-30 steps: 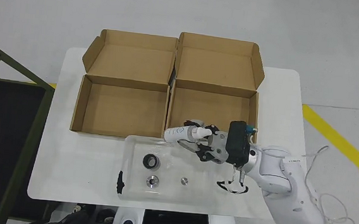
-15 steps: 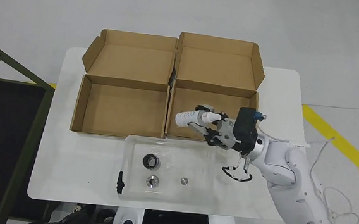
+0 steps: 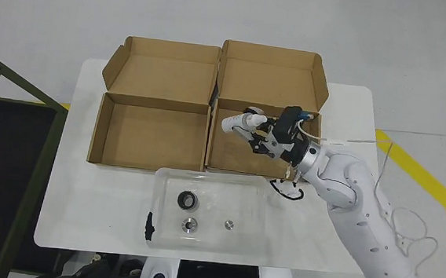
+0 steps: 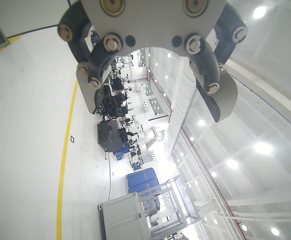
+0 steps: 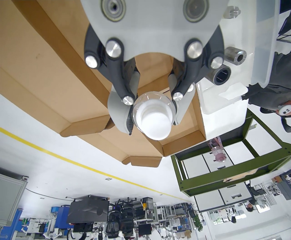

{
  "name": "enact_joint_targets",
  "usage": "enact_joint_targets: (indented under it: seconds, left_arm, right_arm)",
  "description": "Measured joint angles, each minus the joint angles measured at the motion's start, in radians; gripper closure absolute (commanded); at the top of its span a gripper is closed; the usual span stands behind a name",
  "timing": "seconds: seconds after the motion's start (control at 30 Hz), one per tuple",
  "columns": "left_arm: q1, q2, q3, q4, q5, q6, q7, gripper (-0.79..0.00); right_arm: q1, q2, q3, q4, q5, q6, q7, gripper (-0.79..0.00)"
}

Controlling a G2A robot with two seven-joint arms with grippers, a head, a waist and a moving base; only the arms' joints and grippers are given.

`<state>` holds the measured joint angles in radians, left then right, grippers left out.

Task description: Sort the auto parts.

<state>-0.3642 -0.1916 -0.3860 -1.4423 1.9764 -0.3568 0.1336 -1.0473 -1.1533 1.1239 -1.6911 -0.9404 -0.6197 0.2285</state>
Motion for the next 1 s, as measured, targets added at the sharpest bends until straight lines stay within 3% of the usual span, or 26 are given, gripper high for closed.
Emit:
enact_joint_targets:
  seconds: [0.5,0.9,0.93,0.97,1.0]
  left_arm:
    - [0.000,0.000,0.000,0.000,0.000,0.000,0.000,-0.785]
    - [0.000,0.000,0.000,0.000,0.000,0.000,0.000,-0.785]
    - [0.000,0.000,0.000,0.000,0.000,0.000,0.000,-0.785]
    - [0.000,0.000,0.000,0.000,0.000,0.000,0.000,-0.785]
    - [0.000,0.000,0.000,0.000,0.000,0.000,0.000,-0.785]
  right_arm:
    - [0.187,-0.045,-0.158,0.235,-0.076,0.068,0.103,0.000]
    - [0.261,-0.076,-0.249,0.339,-0.177,0.110,0.133,0.000]
    - [0.262,-0.078,-0.253,0.344,-0.177,0.114,0.132,-0.052]
    - [0.262,-0.080,-0.256,0.349,-0.177,0.117,0.132,-0.219]
    - [0.264,-0.083,-0.260,0.358,-0.178,0.120,0.134,-0.262]
